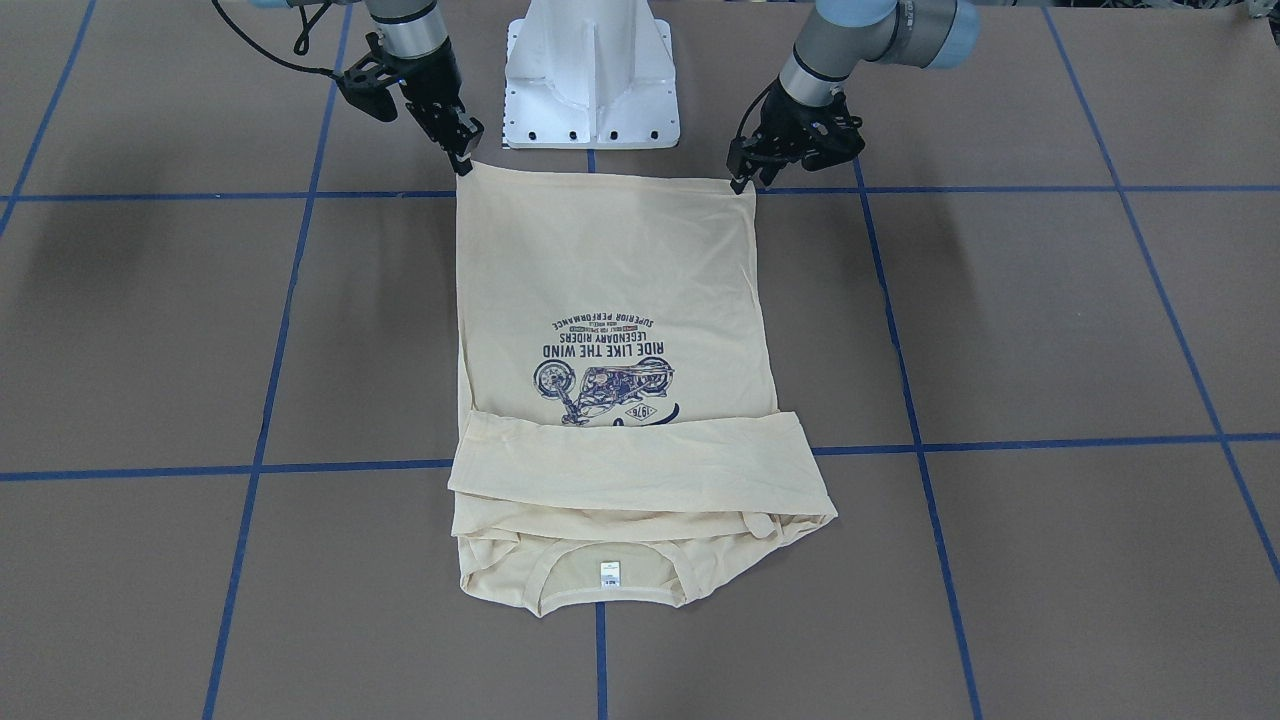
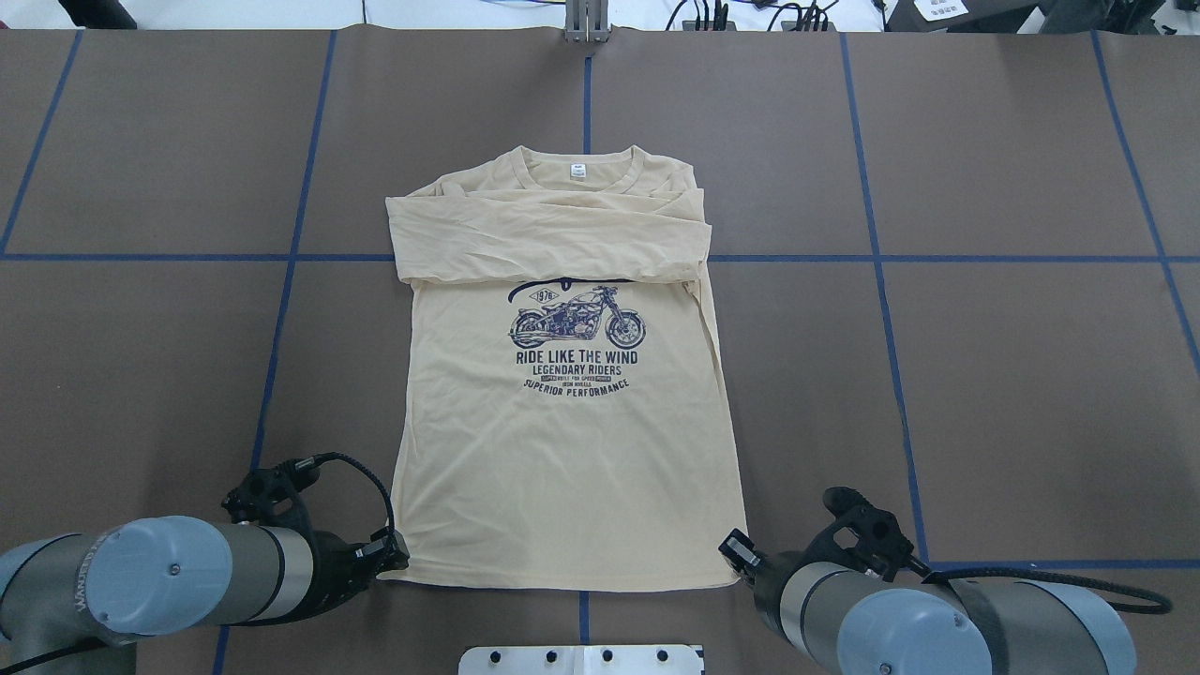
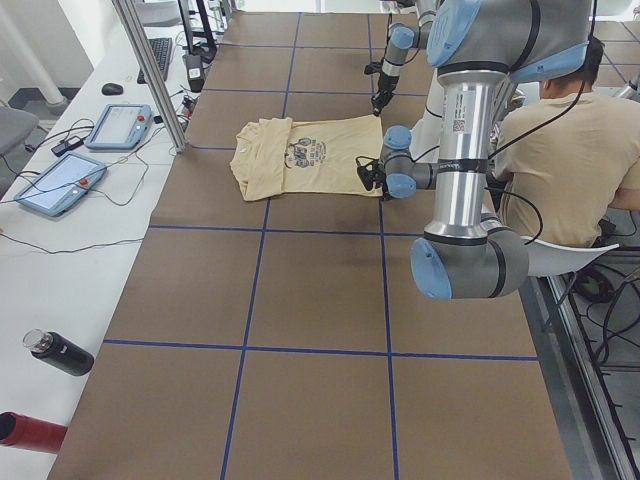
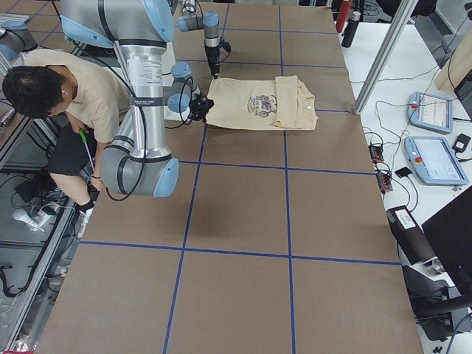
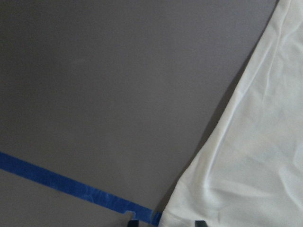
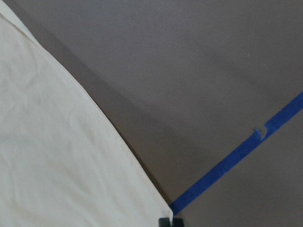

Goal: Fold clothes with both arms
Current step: 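Grasp both hem corners nearest the robot with the left and right grippers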

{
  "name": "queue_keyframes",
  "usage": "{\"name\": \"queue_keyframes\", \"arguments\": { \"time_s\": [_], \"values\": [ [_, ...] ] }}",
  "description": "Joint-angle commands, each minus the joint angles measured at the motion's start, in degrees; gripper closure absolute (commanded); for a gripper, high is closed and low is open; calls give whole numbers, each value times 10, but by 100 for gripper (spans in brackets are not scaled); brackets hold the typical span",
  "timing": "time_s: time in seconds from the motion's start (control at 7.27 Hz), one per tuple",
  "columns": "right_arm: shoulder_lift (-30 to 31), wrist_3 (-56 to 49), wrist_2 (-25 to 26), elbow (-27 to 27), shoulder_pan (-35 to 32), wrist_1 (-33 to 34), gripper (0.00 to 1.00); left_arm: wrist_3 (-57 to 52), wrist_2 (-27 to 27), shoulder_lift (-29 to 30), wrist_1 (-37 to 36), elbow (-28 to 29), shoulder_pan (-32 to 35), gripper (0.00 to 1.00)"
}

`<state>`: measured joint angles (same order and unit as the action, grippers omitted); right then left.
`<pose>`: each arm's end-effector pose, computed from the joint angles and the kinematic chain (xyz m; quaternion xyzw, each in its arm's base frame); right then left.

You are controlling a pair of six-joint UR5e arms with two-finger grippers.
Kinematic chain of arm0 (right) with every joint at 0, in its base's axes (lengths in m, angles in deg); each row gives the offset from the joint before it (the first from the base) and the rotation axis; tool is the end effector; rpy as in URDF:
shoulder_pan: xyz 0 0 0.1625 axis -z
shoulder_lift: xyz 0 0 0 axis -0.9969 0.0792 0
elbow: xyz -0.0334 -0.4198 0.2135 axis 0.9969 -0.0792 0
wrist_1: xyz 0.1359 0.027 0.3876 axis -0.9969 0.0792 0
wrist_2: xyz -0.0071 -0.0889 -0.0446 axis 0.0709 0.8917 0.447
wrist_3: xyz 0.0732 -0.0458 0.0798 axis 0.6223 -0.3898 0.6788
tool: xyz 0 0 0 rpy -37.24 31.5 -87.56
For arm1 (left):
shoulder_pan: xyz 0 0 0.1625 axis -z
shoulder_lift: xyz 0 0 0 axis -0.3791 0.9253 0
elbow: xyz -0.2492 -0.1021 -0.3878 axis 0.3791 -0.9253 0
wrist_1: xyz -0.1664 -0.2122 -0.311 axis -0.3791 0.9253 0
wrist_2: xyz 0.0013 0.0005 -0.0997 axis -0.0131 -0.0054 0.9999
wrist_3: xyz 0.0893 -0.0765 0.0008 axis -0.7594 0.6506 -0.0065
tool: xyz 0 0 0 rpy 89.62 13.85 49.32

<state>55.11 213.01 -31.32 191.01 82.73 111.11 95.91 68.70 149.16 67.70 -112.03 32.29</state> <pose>-0.5076 -0.1767 0.3725 -0.0719 -0.4320 0.3662 0.8210 0.4985 -0.2112 0.4267 -0.0885 0.4787 -0.2058 0.8489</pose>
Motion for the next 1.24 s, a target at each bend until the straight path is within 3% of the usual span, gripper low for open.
{"name": "queue_keyframes", "arguments": {
  "time_s": [0.0,0.14,0.55,0.82,1.1],
  "values": [
    [0,0,0,1,0,0,100,1,1,8,-1,2,0,66],
    [0,0,0,4,0,0,100,1,1,7,-1,-2,1,100],
    [0,0,0,5,0,0,100,0,3,9,-25,-23,1,100],
    [0,0,0,12,0,1,100,1,4,5,-74,-90,-5,100],
    [36,0,-10,52,4,15,100,38,4,7,-74,-113,-24,100]
  ]
}}
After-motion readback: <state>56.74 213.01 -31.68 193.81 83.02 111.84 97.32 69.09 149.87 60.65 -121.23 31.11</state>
